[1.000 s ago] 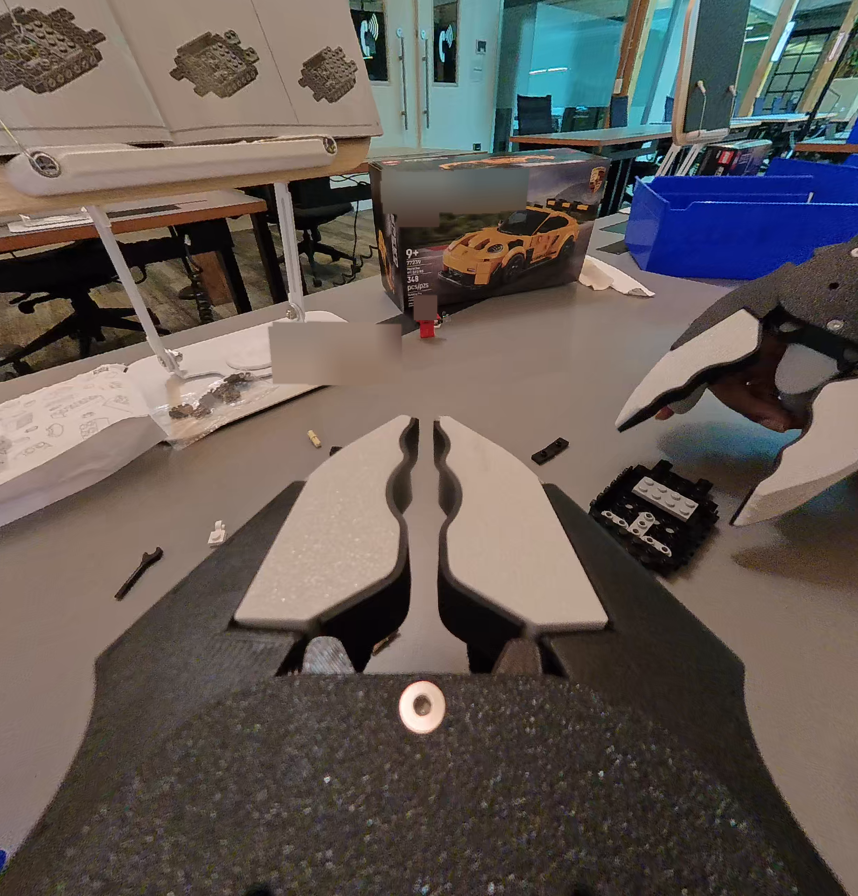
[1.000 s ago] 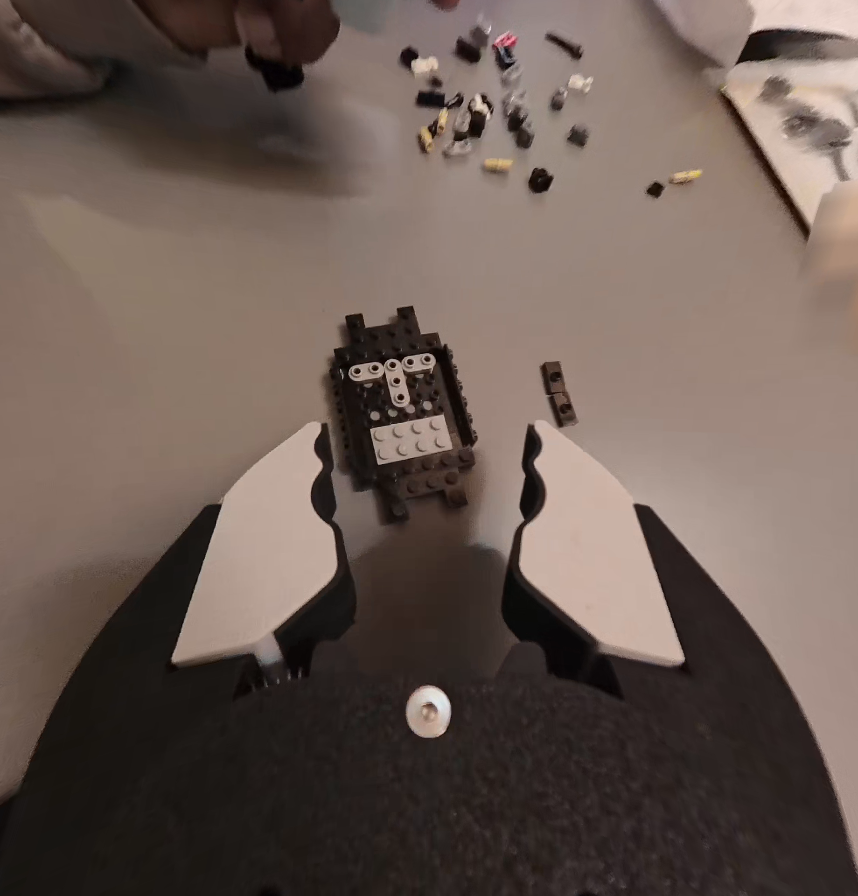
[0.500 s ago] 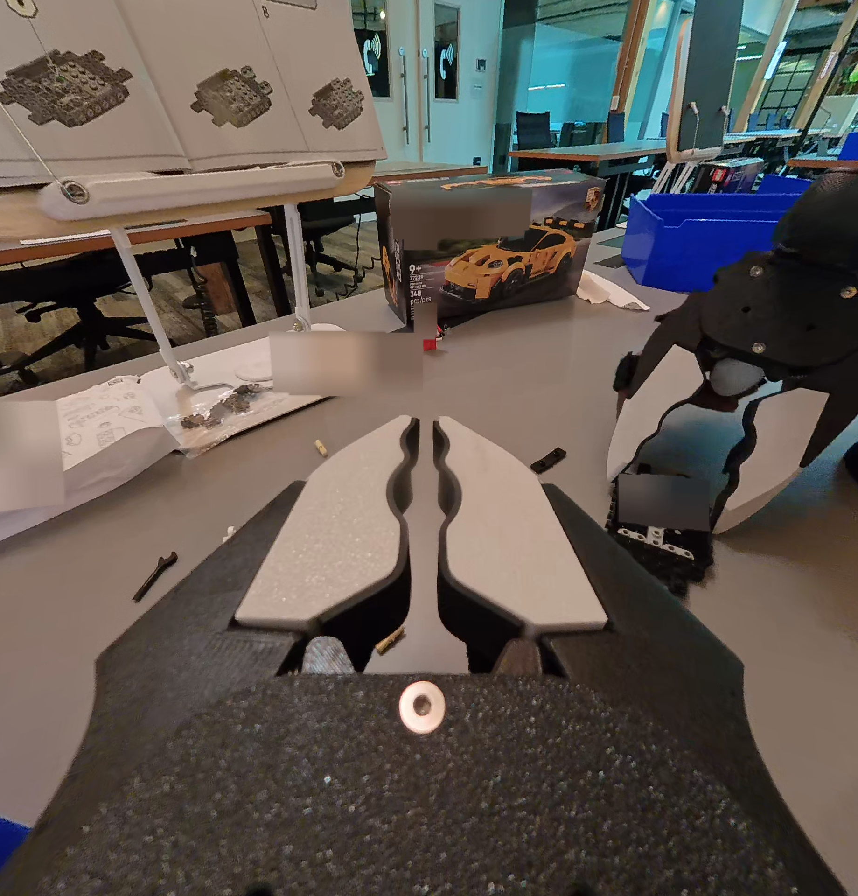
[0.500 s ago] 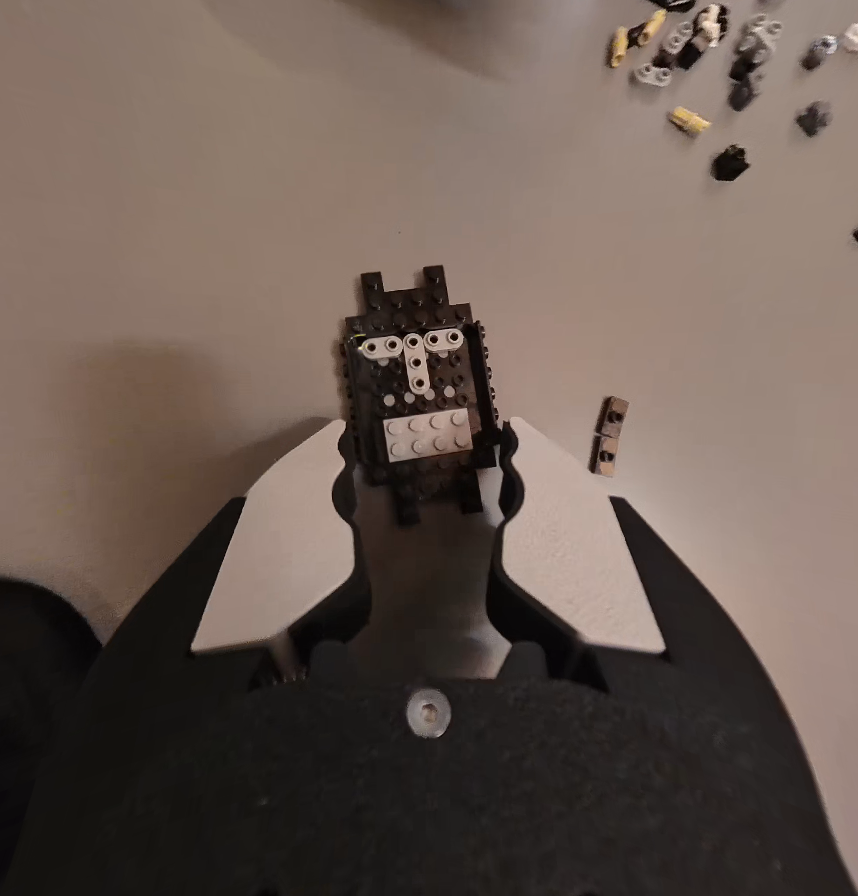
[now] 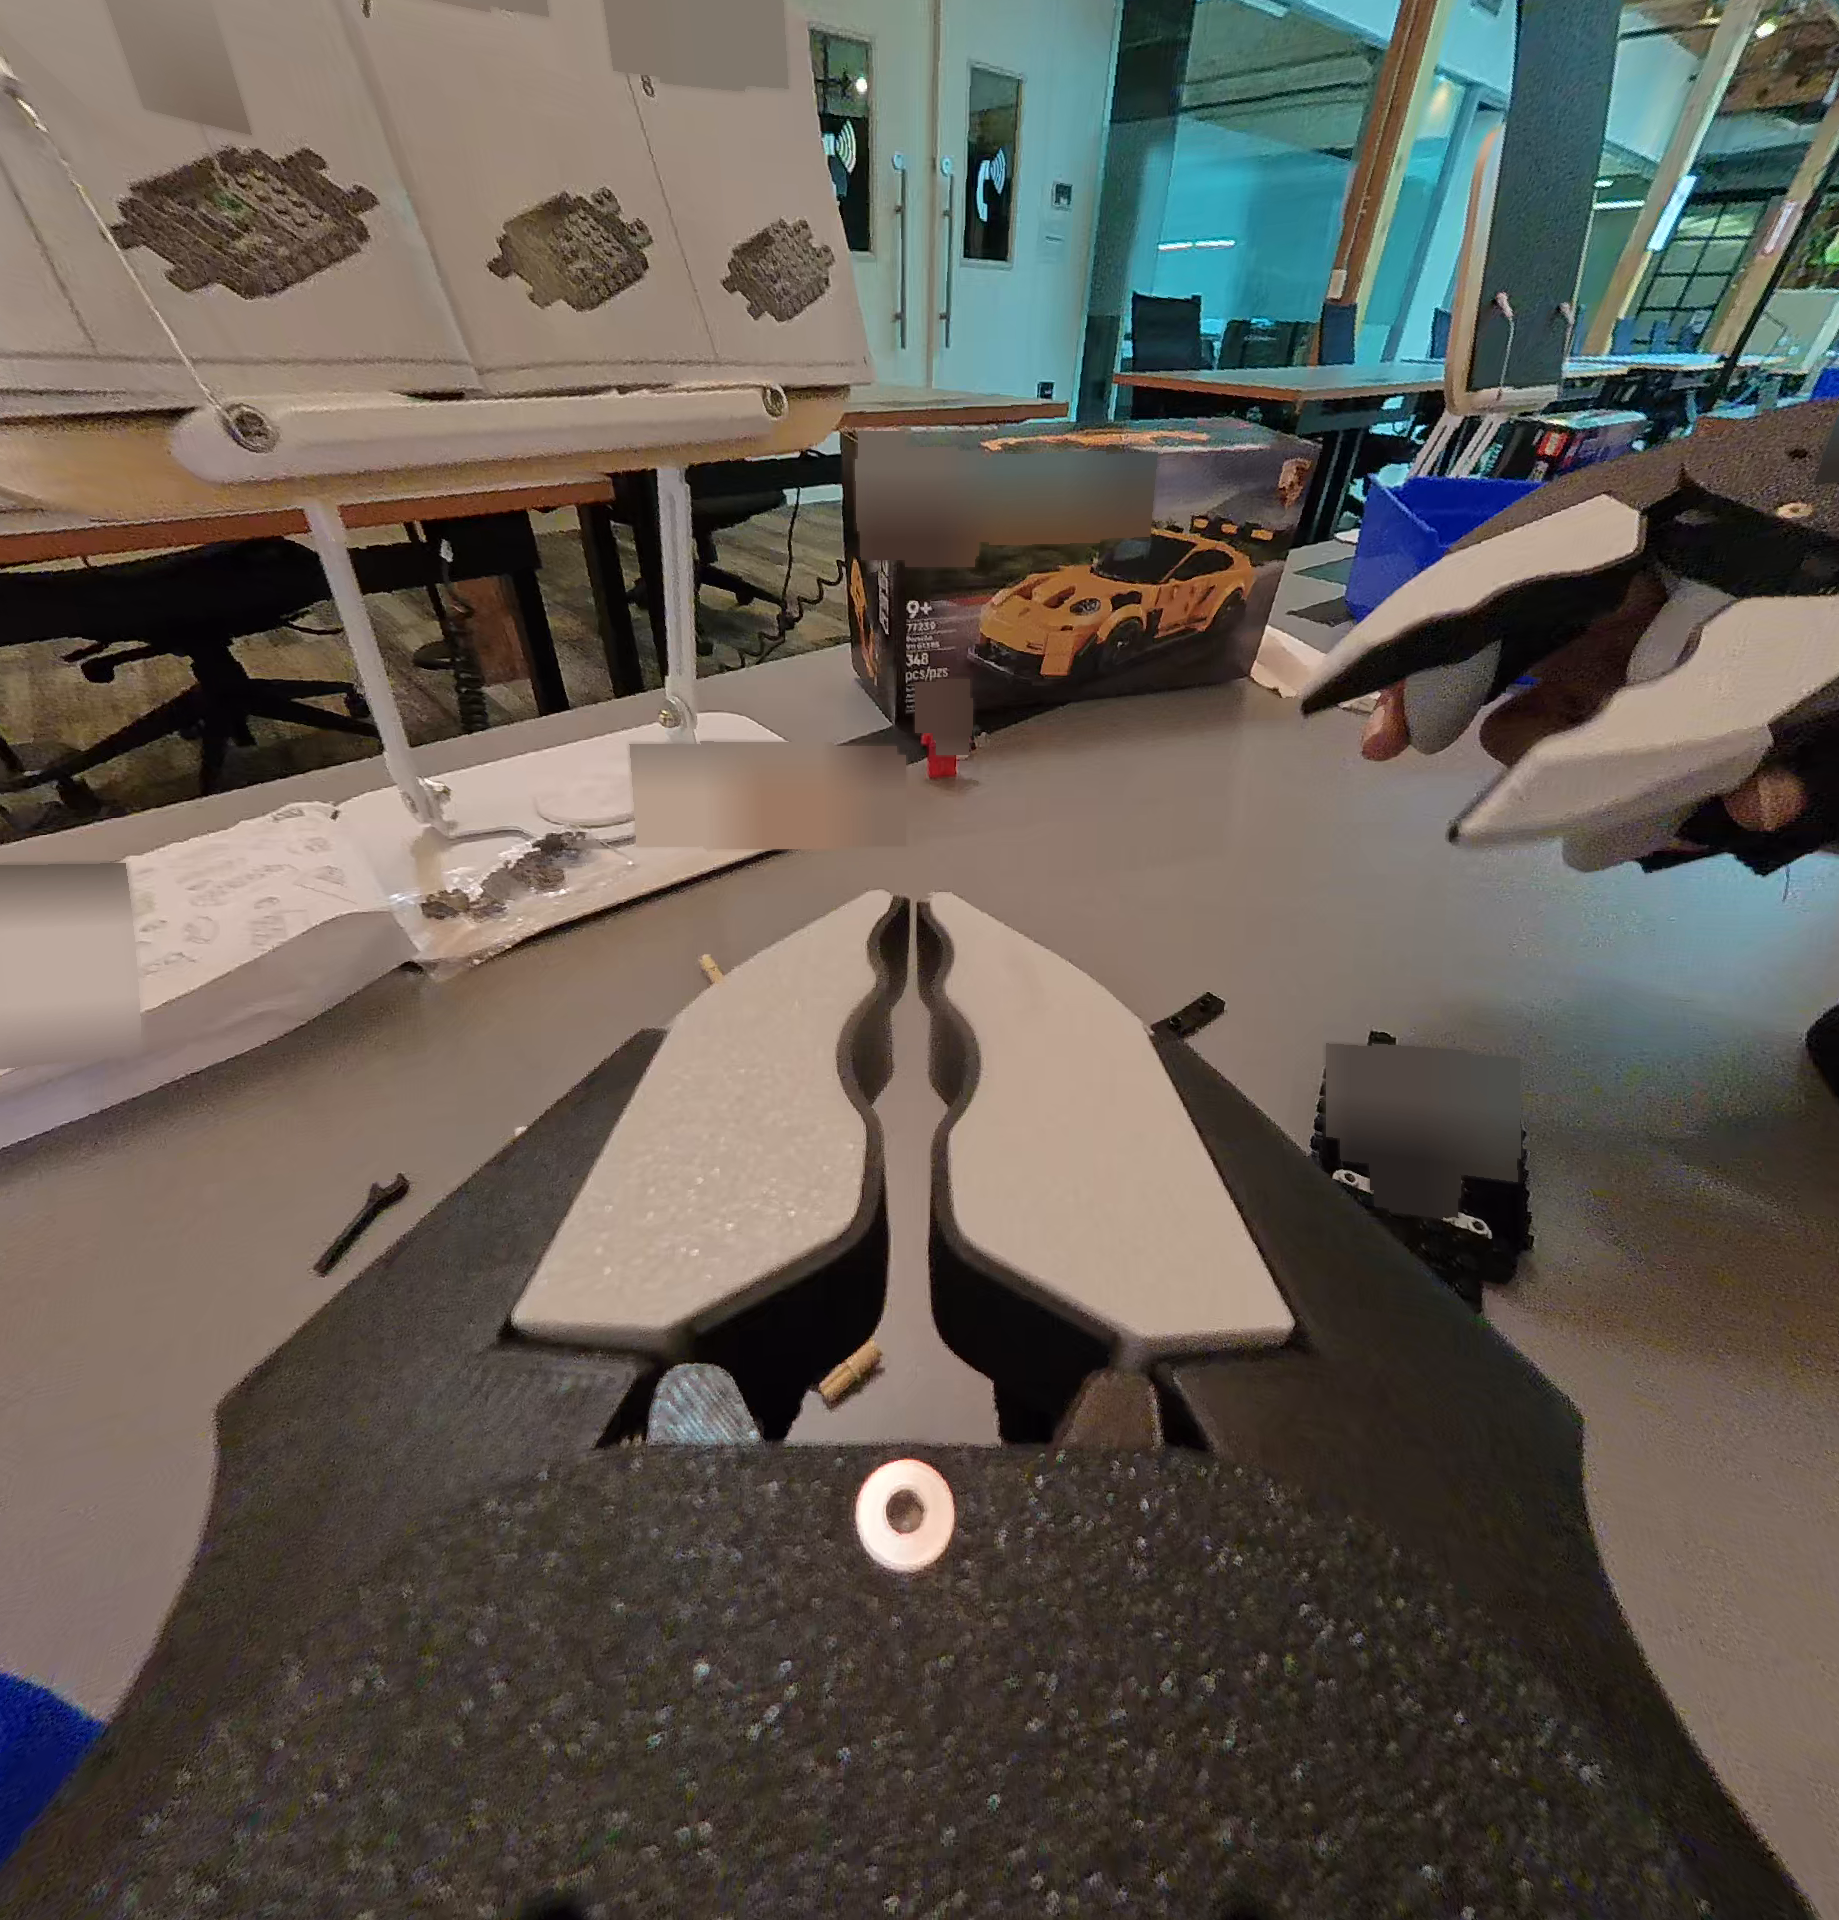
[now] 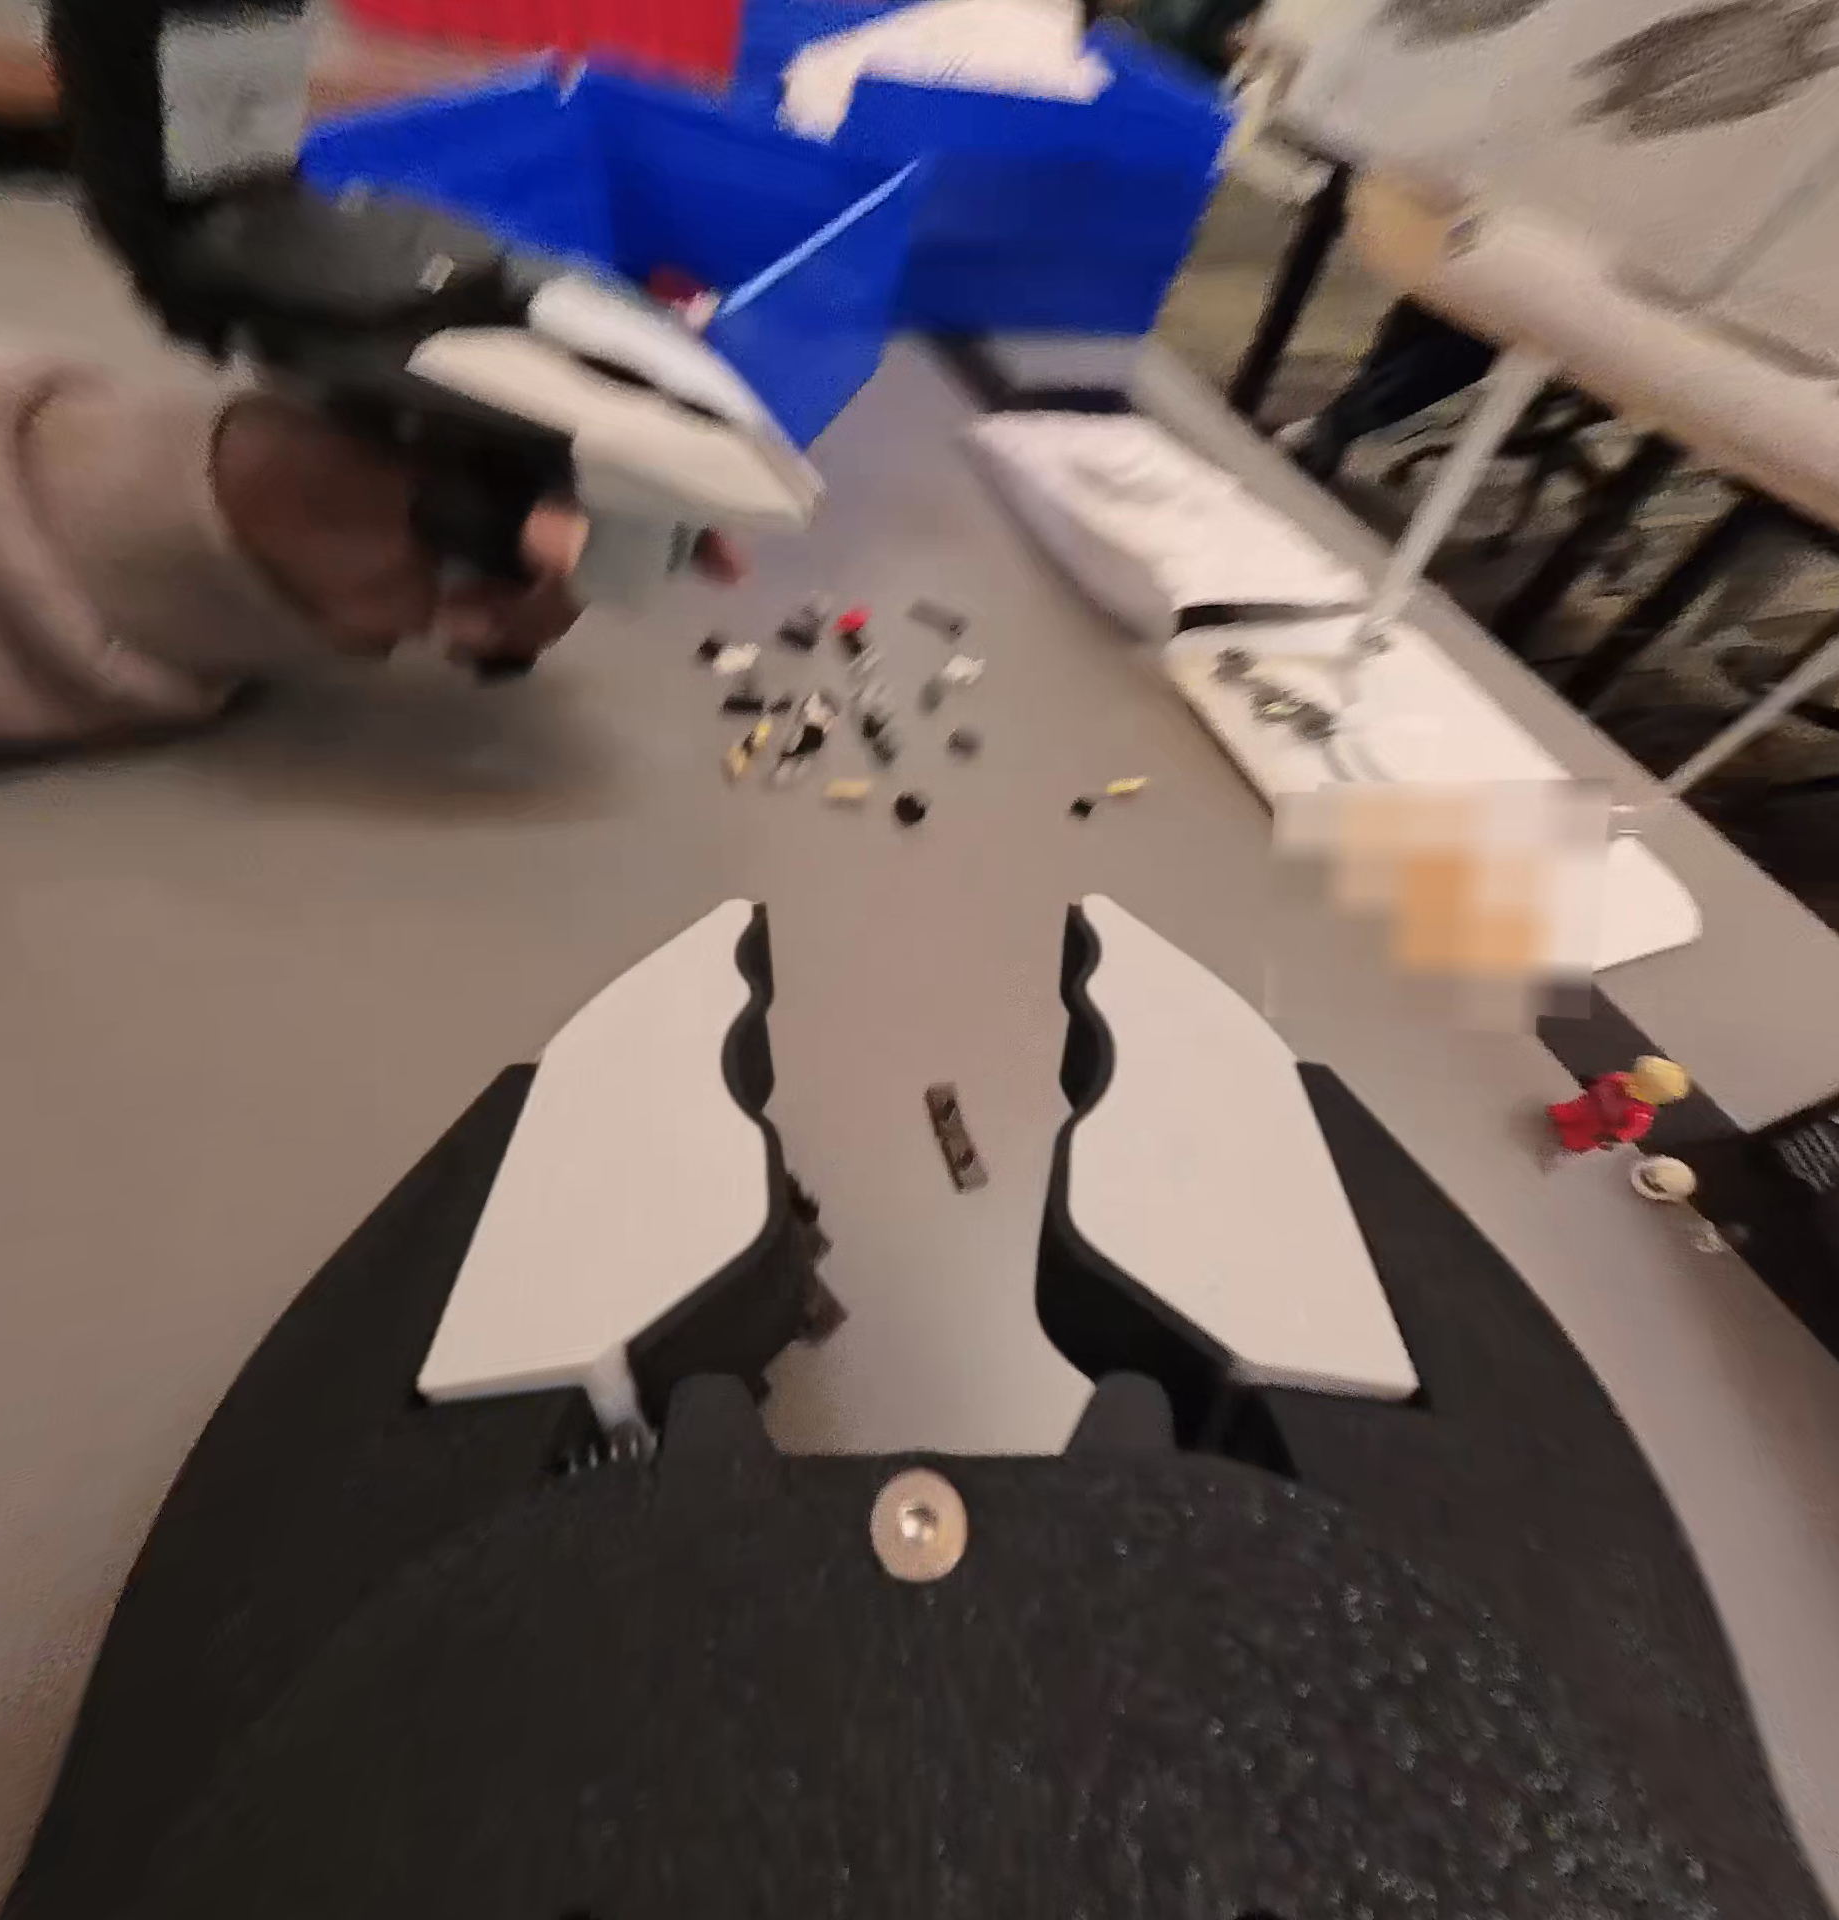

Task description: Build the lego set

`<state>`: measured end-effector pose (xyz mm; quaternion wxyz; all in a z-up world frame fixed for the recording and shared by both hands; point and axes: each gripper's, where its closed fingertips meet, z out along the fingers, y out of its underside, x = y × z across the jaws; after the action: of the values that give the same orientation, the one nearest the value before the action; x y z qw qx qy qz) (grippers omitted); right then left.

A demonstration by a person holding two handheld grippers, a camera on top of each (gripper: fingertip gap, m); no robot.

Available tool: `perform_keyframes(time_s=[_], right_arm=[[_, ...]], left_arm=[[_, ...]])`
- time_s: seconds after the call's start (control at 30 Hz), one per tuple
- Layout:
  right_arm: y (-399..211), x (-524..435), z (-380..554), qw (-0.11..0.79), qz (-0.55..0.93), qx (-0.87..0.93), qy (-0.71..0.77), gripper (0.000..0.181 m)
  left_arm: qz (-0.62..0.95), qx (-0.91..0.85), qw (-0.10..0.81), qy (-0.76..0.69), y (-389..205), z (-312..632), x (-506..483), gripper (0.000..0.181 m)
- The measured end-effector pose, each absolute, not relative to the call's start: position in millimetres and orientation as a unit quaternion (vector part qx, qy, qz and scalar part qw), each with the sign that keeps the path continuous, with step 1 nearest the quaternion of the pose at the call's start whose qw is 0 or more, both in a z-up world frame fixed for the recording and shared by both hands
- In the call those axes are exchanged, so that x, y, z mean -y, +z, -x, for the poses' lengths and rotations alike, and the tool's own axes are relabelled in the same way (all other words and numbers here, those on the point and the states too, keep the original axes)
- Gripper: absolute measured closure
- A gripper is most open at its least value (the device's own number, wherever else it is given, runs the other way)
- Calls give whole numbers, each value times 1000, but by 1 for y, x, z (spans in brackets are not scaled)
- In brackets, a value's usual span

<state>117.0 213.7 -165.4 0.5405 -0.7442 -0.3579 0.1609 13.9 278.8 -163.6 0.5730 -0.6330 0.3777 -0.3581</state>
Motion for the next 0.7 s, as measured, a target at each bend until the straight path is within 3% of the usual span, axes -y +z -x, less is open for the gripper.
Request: perform_keyframes(time_s=[0.17, 0.3, 0.47, 0.7], right_arm=[[-158, -229, -138, 628, 734, 208, 154, 144], [-165, -234, -167, 663, 722, 167, 102, 167], [-162, -233, -204, 686, 717, 115, 52, 180], [-147, -226, -227, 708, 703, 55, 43, 181]], left_arm=[[637, -362, 586, -347, -159, -5, -286, 181], [643, -352, 592, -336, -159, 0, -292, 181], [655, -338, 602, -308, -163, 6, -302, 181], [667, -318, 611, -284, -166, 17, -314, 181]])
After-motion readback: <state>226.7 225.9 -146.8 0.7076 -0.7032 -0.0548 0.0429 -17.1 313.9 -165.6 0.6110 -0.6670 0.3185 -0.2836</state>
